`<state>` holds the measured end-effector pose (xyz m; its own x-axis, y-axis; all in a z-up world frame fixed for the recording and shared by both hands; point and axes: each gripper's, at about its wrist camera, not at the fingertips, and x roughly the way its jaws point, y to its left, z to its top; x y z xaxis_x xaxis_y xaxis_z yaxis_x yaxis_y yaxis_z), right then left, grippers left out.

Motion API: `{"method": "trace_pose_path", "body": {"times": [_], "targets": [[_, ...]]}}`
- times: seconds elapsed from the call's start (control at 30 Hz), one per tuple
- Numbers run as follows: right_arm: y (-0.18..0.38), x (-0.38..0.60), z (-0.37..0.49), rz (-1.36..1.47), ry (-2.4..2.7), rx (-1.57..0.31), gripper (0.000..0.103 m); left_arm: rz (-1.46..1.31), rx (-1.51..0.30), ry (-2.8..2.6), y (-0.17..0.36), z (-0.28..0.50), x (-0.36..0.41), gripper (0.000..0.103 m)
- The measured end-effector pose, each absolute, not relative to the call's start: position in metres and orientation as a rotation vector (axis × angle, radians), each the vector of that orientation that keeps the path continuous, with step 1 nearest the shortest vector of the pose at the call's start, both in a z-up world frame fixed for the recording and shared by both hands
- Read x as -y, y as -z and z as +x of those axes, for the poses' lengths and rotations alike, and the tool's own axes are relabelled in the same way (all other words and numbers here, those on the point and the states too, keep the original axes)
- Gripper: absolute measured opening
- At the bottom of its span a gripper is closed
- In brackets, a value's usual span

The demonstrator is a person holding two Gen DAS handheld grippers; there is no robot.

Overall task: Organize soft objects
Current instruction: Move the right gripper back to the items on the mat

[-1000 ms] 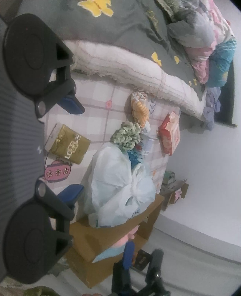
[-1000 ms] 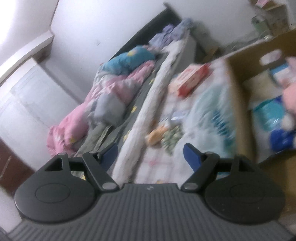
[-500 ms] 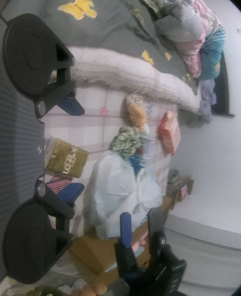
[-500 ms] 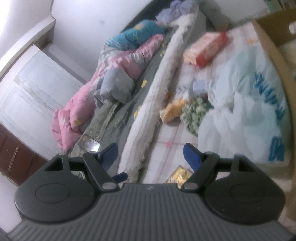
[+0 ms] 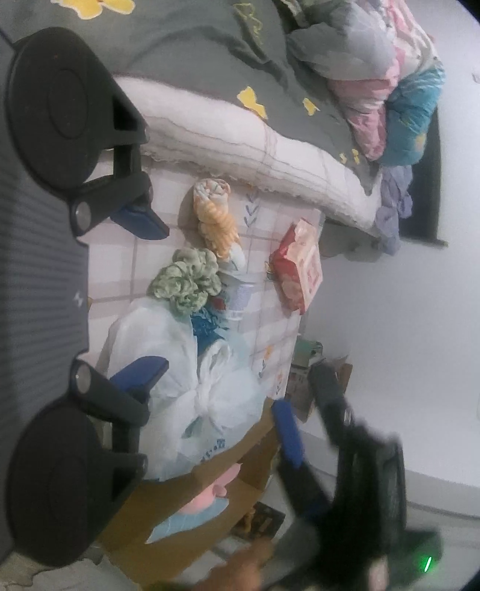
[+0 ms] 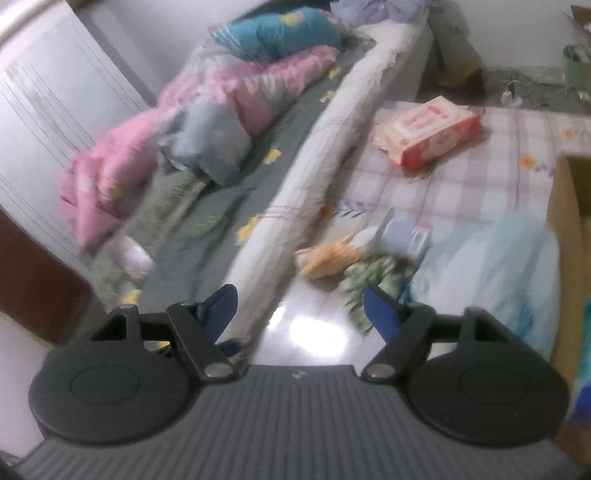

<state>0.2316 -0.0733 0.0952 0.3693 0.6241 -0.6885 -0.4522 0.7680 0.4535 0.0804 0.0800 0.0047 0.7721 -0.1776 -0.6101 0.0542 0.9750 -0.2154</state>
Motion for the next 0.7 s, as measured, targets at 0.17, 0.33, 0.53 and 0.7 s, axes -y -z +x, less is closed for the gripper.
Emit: {"method": "trace_pose_path", "body": {"times": [0.17, 0.33, 0.53, 0.7], "targets": [[-0.067, 0.044, 0.306, 0.075, -0.688, -1.068, 0.076, -0.207, -0.708, 0.071, 0.002, 0.081, -0.100, 0.070], [-0.024, 0.009, 0.353, -0.272, -0.735, -1.066, 0.076, -0.207, -0.729, 0.004, 0.003, 0.082, -0.123, 0.070], [0.009, -0.015, 0.374, -0.546, -0.865, -1.067, 0.073, -0.240, -0.733, -0.046, 0.003, 0.090, -0.141, 0.070], [0.033, -0.025, 0.391, -0.618, -0.877, -1.113, 0.055, -0.260, -0.747, -0.049, 0.008, 0.101, -0.144, 0.070]]}}
